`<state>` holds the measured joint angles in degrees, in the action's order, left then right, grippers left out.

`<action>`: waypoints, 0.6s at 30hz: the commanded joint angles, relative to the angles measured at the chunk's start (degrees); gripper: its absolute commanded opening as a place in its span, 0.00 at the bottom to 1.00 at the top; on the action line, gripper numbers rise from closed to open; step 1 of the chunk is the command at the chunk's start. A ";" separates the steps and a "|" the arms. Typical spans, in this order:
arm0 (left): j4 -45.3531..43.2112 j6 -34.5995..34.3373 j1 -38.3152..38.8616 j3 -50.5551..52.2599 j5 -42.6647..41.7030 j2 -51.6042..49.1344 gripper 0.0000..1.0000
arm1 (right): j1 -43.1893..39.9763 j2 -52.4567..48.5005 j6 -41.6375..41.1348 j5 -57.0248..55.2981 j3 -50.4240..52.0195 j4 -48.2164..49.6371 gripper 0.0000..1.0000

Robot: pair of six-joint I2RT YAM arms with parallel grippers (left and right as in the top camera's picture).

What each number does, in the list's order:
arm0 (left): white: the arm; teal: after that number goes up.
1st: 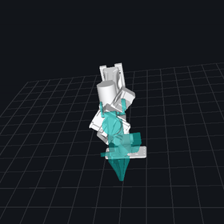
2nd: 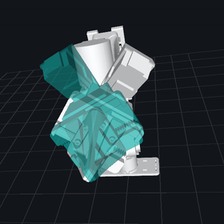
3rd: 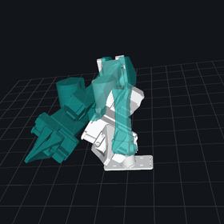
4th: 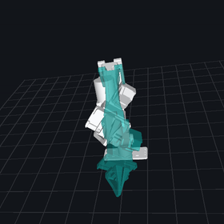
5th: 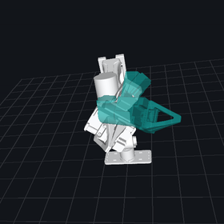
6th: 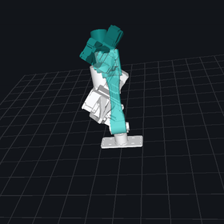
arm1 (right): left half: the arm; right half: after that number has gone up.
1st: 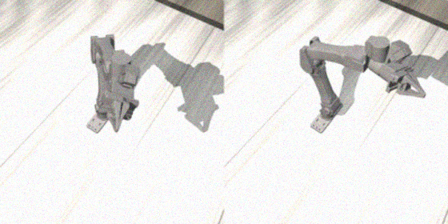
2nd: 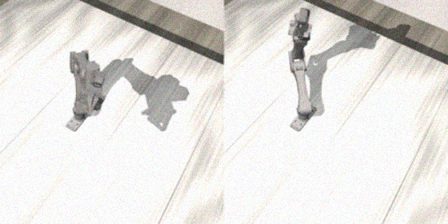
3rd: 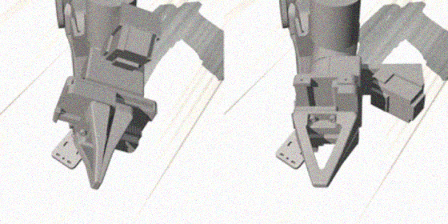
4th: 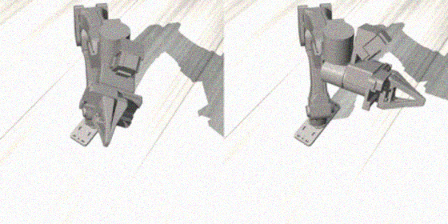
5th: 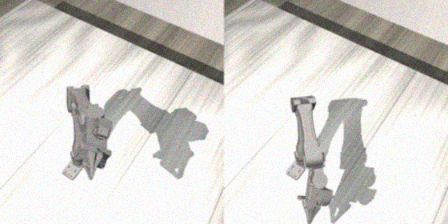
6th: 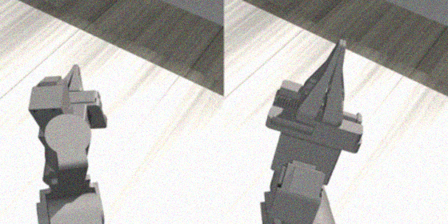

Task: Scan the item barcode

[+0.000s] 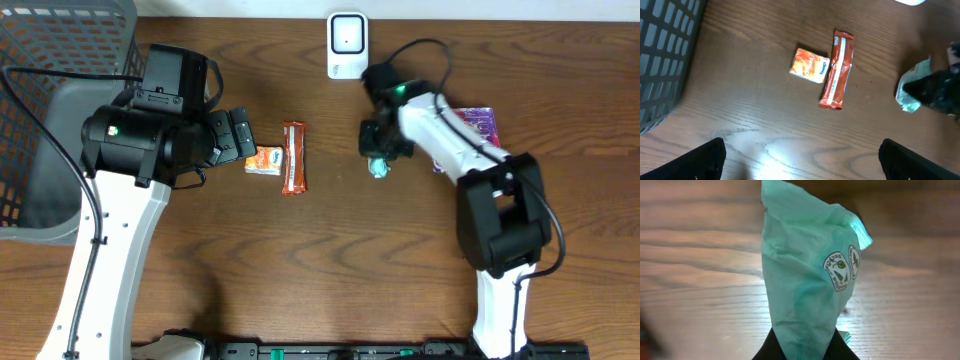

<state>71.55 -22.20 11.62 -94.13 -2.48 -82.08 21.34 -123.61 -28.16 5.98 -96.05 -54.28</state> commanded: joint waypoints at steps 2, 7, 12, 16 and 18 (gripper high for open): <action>0.02 0.52 -0.20 -0.72 0.31 0.15 0.98 | -5.35 0.42 8.33 24.37 -3.74 1.86 0.02; 0.02 0.52 -0.20 -0.72 0.33 0.15 0.98 | -10.45 0.37 12.61 39.56 -2.12 4.98 0.02; 0.02 0.52 -0.20 -0.72 0.33 0.15 0.98 | -12.41 0.26 12.61 49.46 4.72 13.49 0.05; 0.02 0.52 -0.20 -0.72 0.31 0.15 0.98 | -12.52 0.26 12.22 51.12 11.32 20.41 0.11; 0.02 0.55 -0.20 -0.72 0.33 0.15 0.98 | -12.94 0.26 10.67 50.18 13.68 22.40 0.15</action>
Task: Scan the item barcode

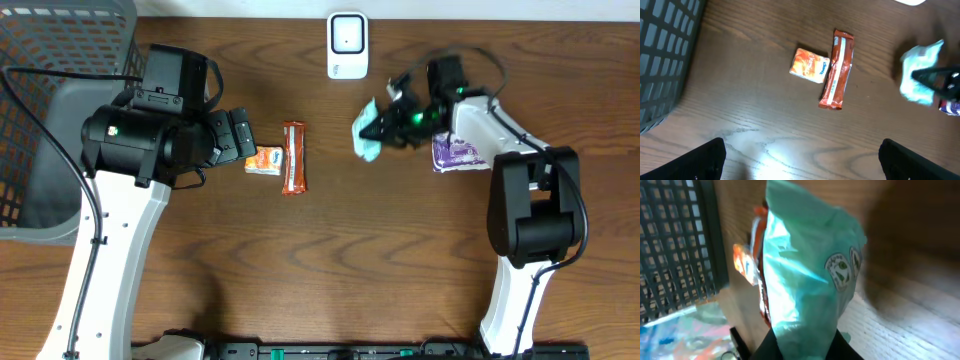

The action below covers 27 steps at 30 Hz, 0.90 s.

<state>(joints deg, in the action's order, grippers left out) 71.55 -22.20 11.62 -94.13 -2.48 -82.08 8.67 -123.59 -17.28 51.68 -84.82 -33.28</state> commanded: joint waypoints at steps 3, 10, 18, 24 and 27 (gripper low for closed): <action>0.02 0.52 -0.20 -0.72 0.31 0.15 0.98 | -1.38 0.24 -3.96 -0.87 4.61 1.57 0.18; 0.02 0.52 -0.20 -0.70 0.31 0.15 0.98 | -4.57 0.26 -3.87 -9.22 3.21 -4.66 0.44; 0.02 0.52 -0.20 -0.72 0.31 0.15 0.98 | -5.66 1.44 1.44 -20.31 -12.48 -23.96 0.48; 0.02 0.52 -0.20 -0.72 0.33 0.15 0.98 | -1.53 1.44 4.52 -21.57 -20.55 -31.69 0.52; 0.02 0.55 -0.20 -0.72 0.31 0.15 0.98 | 1.68 1.42 4.50 -23.52 -20.17 -31.41 0.52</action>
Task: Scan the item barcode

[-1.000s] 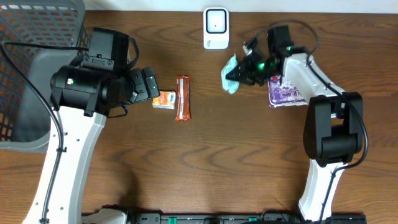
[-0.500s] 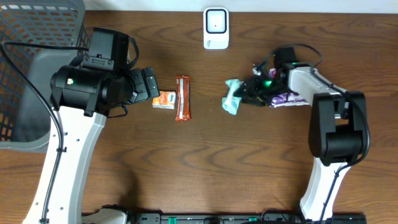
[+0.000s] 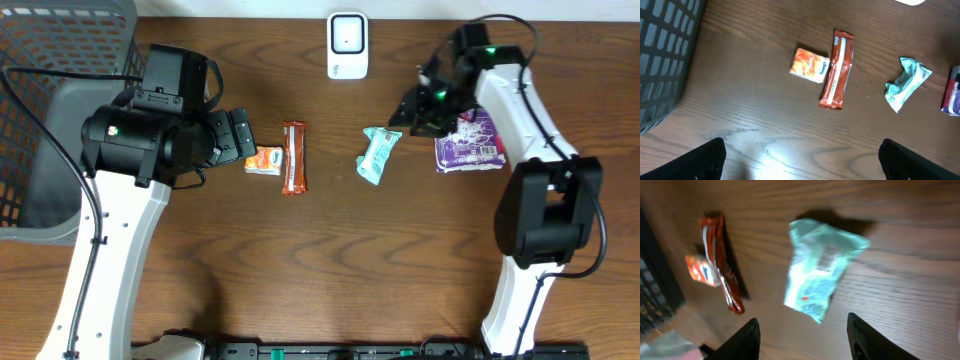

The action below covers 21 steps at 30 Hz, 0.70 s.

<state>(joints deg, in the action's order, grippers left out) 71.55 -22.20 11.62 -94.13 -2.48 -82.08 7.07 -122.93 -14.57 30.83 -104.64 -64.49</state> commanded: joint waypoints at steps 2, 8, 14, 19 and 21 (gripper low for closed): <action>0.02 0.52 -0.20 -0.72 0.31 0.15 0.98 | 5.73 0.74 1.66 -5.62 0.17 0.24 0.50; 0.02 0.55 -0.20 -0.72 0.31 0.15 0.98 | 13.62 0.72 -10.84 -23.82 2.27 0.87 0.37; 0.02 0.52 -0.20 -0.72 0.31 0.15 0.98 | 18.58 0.72 -13.70 -27.98 7.93 9.92 0.31; 0.02 0.55 -0.20 -0.72 0.31 0.15 0.98 | 19.17 0.72 -16.61 -36.04 11.13 11.65 0.30; 0.02 0.55 -0.20 -0.72 0.31 0.15 0.98 | 18.58 0.72 -16.70 -39.28 11.30 10.67 0.30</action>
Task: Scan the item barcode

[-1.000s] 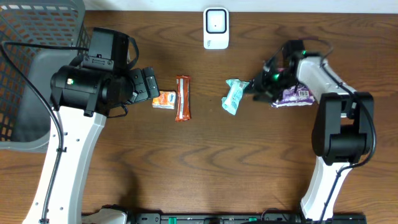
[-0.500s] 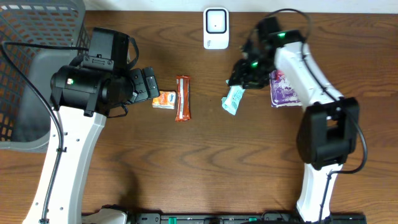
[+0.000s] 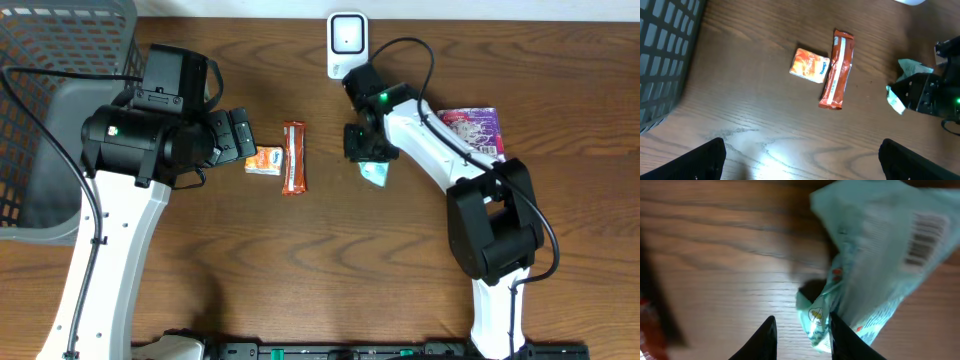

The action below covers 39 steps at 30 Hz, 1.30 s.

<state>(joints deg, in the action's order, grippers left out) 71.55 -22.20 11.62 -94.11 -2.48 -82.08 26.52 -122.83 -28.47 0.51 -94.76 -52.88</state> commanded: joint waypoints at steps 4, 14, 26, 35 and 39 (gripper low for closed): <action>0.02 0.52 -0.20 -0.74 0.31 0.15 0.98 | -2.38 0.63 -1.62 -10.80 0.92 -1.38 0.29; 0.02 0.52 -0.20 -0.74 0.31 0.15 0.98 | -2.54 0.63 -1.11 4.72 -3.89 0.87 0.32; 0.02 0.52 -0.20 -0.74 0.31 0.15 0.98 | 2.62 0.35 -1.88 17.88 -2.97 11.89 0.58; 0.02 0.52 -0.20 -0.74 0.31 0.15 0.98 | 4.48 -3.28 -4.55 22.14 -2.64 15.98 0.55; 0.02 0.55 -0.20 -0.74 0.31 0.15 0.98 | 5.16 -5.14 -4.50 22.10 -2.64 16.06 0.52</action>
<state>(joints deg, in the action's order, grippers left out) 71.55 -22.20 11.62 -94.13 -2.48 -82.08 30.87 -125.71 -31.99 21.50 -97.47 -36.77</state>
